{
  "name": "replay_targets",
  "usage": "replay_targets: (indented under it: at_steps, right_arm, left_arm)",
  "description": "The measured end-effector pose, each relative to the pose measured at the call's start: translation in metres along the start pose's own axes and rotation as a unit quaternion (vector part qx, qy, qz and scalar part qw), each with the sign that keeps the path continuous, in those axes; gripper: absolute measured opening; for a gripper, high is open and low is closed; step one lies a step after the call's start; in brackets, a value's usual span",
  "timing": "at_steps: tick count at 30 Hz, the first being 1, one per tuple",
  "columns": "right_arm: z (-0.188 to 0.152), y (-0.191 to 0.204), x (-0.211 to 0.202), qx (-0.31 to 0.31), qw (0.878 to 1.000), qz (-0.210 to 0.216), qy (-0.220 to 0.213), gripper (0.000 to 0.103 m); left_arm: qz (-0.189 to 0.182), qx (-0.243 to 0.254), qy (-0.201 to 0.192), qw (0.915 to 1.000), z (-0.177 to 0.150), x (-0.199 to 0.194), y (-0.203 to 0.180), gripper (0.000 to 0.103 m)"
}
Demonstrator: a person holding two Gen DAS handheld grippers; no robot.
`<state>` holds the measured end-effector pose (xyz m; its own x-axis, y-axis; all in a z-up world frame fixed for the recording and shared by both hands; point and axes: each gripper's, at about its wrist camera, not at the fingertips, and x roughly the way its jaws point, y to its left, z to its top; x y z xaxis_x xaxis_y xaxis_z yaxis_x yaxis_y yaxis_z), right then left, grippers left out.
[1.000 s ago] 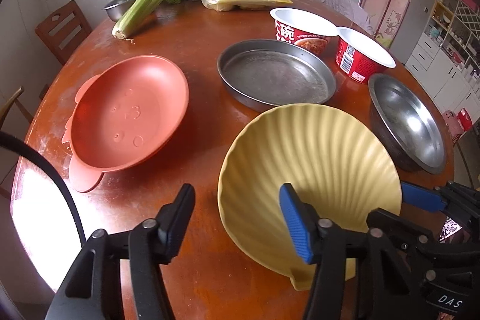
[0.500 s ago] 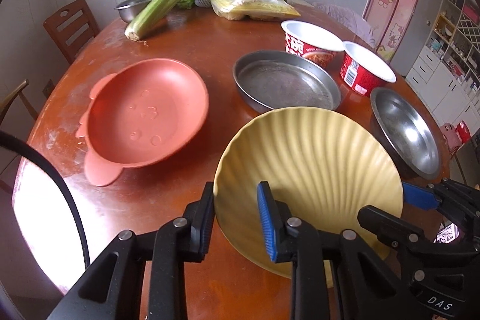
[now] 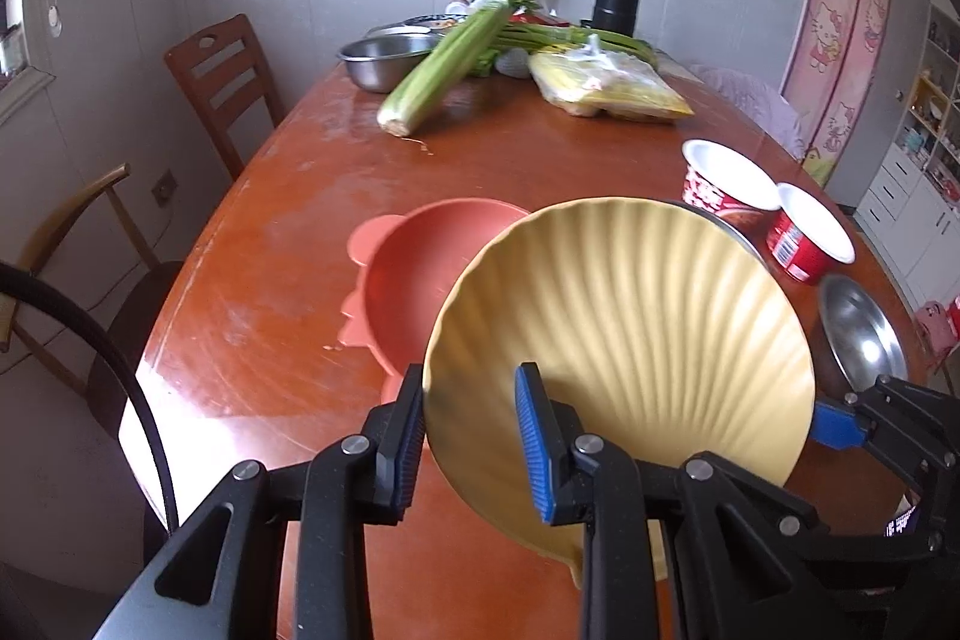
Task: Organize plates and bowls
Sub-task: 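Lift the shell bowl with the left tool and carry it over the orange plate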
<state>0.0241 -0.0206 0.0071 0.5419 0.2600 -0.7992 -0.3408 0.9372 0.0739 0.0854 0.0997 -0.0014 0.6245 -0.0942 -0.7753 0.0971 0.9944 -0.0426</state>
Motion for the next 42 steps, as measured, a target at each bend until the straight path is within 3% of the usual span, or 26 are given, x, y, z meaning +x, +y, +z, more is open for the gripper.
replay_targets:
  at_steps: [17, 22, 35, 42]
  right_arm:
    - [0.048, 0.030, 0.073, 0.060, 0.997, 0.020, 0.051, 0.050]
    - [0.053, 0.027, 0.078, 0.069, 0.996, 0.017, 0.054, 0.051]
    - [0.066, 0.033, 0.079, 0.042, 0.998, -0.007, 0.047, 0.051]
    - [0.066, 0.026, 0.079, 0.058, 0.997, 0.005, 0.053, 0.051]
  left_arm:
    - [0.013, 0.003, 0.033, 0.9994, 0.037, 0.058, 0.051, 0.029]
    - [0.001, 0.009, 0.038, 0.9993, 0.046, 0.070, 0.050, 0.030]
    - [0.025, 0.018, 0.041, 0.9987, 0.057, 0.091, 0.049, 0.032]
    - [0.028, 0.022, 0.036, 0.9987, 0.061, 0.096, 0.049, 0.032]
